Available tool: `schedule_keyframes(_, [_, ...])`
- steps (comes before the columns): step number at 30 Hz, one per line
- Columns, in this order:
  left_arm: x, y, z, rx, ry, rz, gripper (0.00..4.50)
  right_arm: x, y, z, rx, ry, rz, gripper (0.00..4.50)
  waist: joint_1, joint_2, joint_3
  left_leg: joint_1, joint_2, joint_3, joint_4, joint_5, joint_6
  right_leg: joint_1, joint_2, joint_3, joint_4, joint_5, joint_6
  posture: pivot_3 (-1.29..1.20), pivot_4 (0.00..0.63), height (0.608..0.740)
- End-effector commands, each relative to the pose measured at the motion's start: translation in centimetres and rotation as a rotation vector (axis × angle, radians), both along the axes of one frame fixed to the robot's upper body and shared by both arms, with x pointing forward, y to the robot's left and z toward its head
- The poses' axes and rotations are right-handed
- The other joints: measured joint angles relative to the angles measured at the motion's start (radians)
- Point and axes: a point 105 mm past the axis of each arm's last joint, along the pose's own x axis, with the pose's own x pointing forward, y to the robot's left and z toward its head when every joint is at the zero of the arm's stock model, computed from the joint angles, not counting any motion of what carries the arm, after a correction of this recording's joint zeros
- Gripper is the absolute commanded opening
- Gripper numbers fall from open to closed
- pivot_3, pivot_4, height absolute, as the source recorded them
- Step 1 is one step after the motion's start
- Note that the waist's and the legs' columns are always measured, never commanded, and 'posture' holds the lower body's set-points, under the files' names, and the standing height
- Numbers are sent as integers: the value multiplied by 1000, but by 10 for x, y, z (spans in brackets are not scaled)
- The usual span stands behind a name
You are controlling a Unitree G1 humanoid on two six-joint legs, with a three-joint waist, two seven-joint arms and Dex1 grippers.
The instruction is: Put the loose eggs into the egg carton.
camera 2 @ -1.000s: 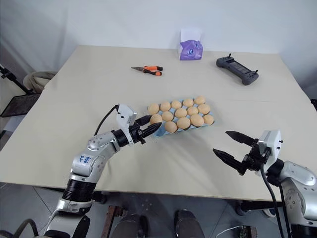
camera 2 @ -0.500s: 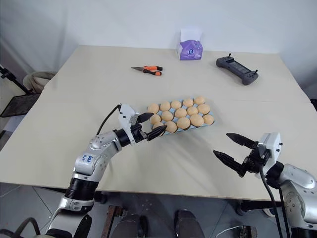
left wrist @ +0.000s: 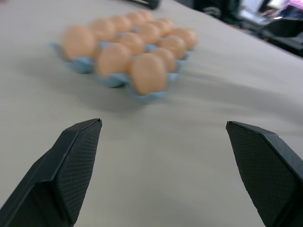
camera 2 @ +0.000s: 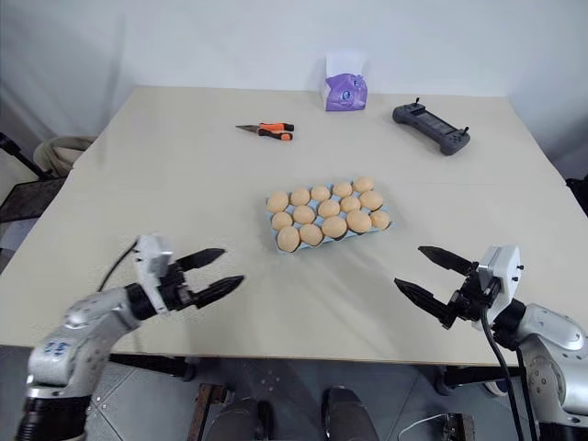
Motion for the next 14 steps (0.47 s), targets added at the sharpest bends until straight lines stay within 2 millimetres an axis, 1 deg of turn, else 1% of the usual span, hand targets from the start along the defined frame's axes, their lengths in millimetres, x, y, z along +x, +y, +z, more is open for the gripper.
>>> schedule_keyframes(1, [3, 34, 20, 60, -119, 66, 4481, 2, -3, 12, -13, -42, 11, 4500, 1, 0, 0, 0, 0, 0, 0, 0, 0, 0, 0, 0, 0, 0, 0, 0, 150, 740])
schedule_keyframes(4, [7, 46, 32, 117, -165, 41, 4481, 6, -3, 12, -21, -40, 27, 4500, 3, 0, 0, -1, 0, -1, -1, 0, 0, -1, -1, -1, -1, -1, -1, 0, 150, 740])
schedule_keyframes(8, [13, 52, 45, 166, -215, -10, 4481, 12, -6, 14, -45, -46, 41, 4500, 1, 1, 1, -1, 0, -1, -2, -1, 0, -1, -2, -3, -2, -1, -2, 0, 150, 740])
schedule_keyframes(14, [13, 60, 51, 186, -218, -81, 4481, 17, -18, 15, -107, -53, 35, 4500, -3, 3, 2, -1, 0, 0, -7, -2, -2, -3, -1, -3, -4, -1, -3, 0, 150, 740])
